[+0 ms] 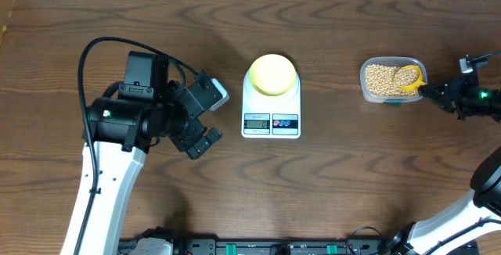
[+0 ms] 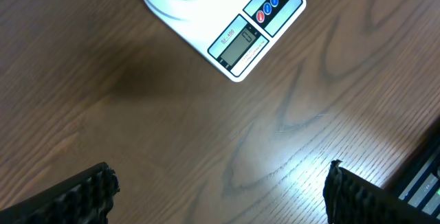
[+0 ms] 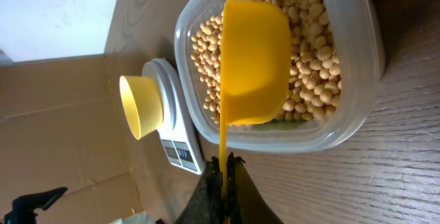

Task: Scoop item into bowl and weigh 50g on scale
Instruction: 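Dip the scoop into the soybeans and scoop with the right gripper, then carry the filled scoop left to the yellow bowl on the scale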

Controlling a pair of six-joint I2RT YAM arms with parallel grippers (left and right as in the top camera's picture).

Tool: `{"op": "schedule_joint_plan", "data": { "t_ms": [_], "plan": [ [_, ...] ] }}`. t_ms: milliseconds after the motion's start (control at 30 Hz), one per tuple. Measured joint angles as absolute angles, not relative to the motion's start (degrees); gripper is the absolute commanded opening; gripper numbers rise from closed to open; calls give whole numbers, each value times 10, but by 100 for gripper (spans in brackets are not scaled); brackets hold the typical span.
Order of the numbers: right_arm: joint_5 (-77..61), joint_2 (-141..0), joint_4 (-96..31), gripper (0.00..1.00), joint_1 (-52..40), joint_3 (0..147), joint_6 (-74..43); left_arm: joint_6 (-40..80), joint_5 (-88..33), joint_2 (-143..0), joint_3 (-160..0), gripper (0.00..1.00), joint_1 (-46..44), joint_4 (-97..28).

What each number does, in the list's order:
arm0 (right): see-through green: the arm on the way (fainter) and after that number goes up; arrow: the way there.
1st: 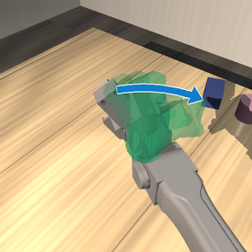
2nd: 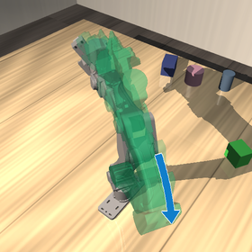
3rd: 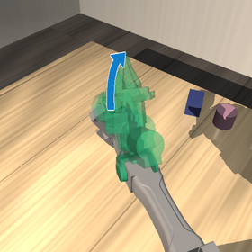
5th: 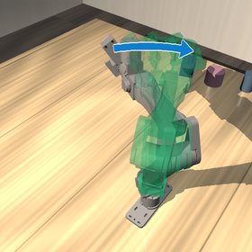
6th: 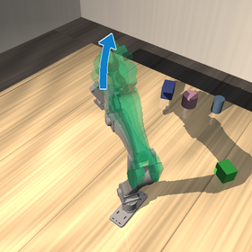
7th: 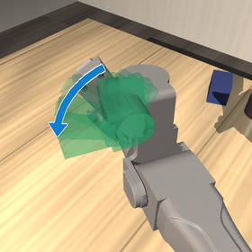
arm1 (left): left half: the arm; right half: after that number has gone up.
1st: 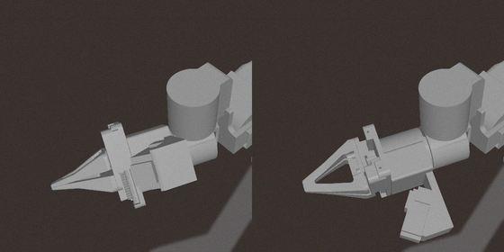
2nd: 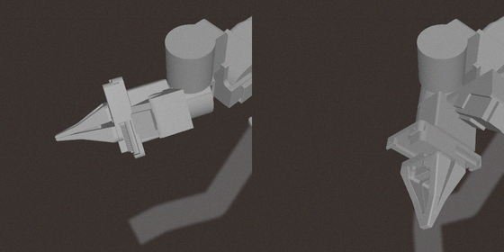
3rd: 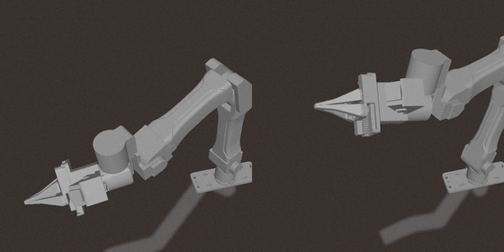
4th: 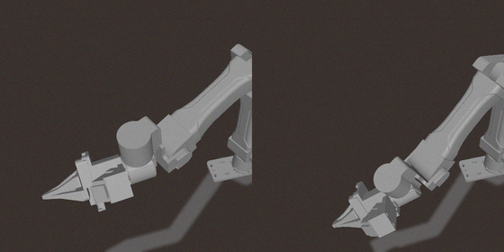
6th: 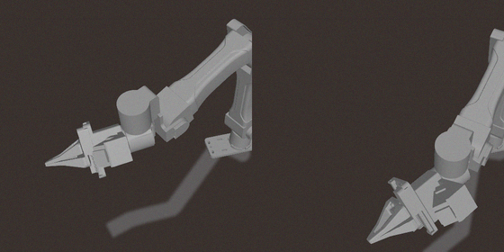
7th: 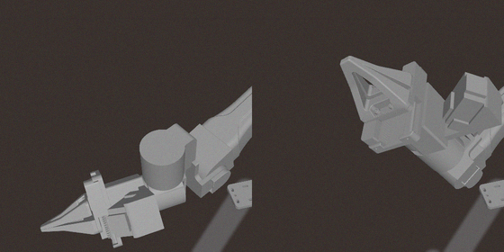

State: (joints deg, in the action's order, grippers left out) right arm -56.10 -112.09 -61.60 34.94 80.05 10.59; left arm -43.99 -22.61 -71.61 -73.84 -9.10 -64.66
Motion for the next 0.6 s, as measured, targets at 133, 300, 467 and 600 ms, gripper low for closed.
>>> {"op": "schedule_joint_plan", "data": {
  "t_ms": [133, 300, 467, 600],
  "plan": [
    [-573, -1121, -632, 1, 354, 801, 114, -440, -226, -716, -738, 98, -91, -647],
    [-590, -1121, -640, 1, 357, 801, 127, -440, -226, -716, -738, 98, -91, -646],
    [-613, -1121, -643, 1, 357, 801, 133, -440, -226, -716, -738, 98, -91, -647],
    [-653, -1121, -655, 1, 357, 801, 151, -440, -226, -716, -738, 98, -91, -647]
  ]
}}
